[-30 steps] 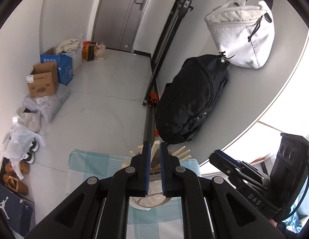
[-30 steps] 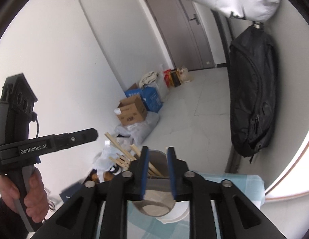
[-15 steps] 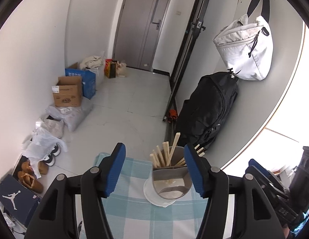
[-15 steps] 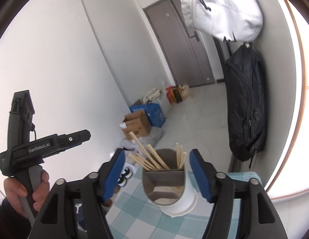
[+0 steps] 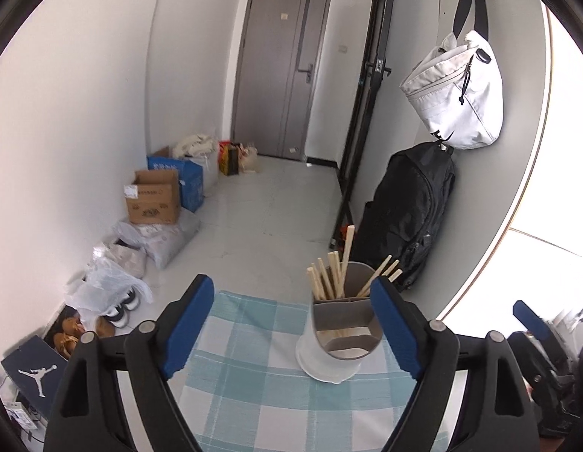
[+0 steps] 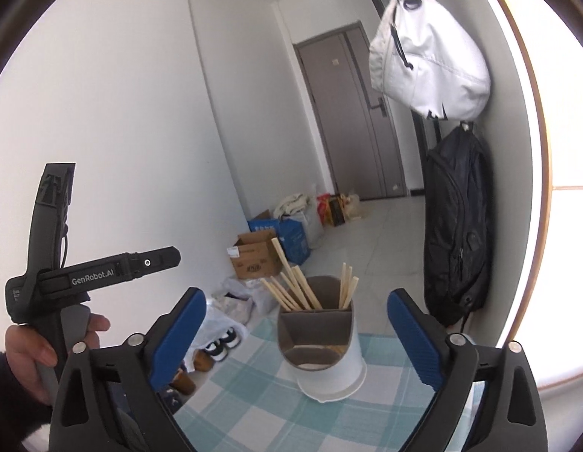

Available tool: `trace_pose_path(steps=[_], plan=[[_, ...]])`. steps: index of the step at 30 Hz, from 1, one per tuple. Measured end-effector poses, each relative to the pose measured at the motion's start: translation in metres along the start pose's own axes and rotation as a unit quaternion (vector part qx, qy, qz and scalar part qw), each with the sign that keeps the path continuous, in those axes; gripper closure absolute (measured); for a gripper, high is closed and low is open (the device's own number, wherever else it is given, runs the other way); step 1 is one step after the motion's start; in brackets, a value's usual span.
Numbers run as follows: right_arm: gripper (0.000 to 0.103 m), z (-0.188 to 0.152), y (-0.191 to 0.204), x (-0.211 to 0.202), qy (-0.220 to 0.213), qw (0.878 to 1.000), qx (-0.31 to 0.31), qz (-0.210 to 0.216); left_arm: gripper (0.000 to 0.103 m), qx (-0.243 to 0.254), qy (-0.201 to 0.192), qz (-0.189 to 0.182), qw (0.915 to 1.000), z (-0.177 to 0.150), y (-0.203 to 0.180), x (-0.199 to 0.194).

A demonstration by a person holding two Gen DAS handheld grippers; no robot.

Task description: Organize utensils

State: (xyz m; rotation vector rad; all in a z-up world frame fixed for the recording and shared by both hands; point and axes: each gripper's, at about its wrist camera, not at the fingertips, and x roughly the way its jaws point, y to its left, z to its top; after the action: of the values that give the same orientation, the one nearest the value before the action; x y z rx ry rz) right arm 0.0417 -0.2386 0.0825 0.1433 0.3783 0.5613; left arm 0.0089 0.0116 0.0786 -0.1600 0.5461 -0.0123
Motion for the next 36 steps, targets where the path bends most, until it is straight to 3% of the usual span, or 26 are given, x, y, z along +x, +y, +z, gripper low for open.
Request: trace_pose_path(steps=[5,16,24,30,36], plan=[[0.000,-0.021,0.004,-0.007,-0.011,1.000,-0.018,-0.007,0.009,0.009,-0.031,0.016,0.9994,-0.021,-0.002,-0.007],[0.000,-0.069,0.005,-0.007,-0.015,0.999,-0.035,-0.019,0.008,0.030,-0.043,0.023,0.9983,-0.068,-0.010,-0.001],[0.000,-0.082,-0.005,-0.007,-0.012,1.000,-0.009,-0.025,0.008,0.028,-0.045,0.036,0.9979,-0.083,-0.009,0.006],[0.000,-0.085,-0.001,-0.008,-0.018,0.999,-0.029,-0.024,0.008,0.021,-0.027,0.028,0.9990,-0.085,-0.010,0.015],[0.000,-0.085,-0.001,-0.006,-0.018,0.999,-0.026,-0.024,0.008,0.025,-0.037,0.028,0.9986,-0.087,-0.013,0.011]])
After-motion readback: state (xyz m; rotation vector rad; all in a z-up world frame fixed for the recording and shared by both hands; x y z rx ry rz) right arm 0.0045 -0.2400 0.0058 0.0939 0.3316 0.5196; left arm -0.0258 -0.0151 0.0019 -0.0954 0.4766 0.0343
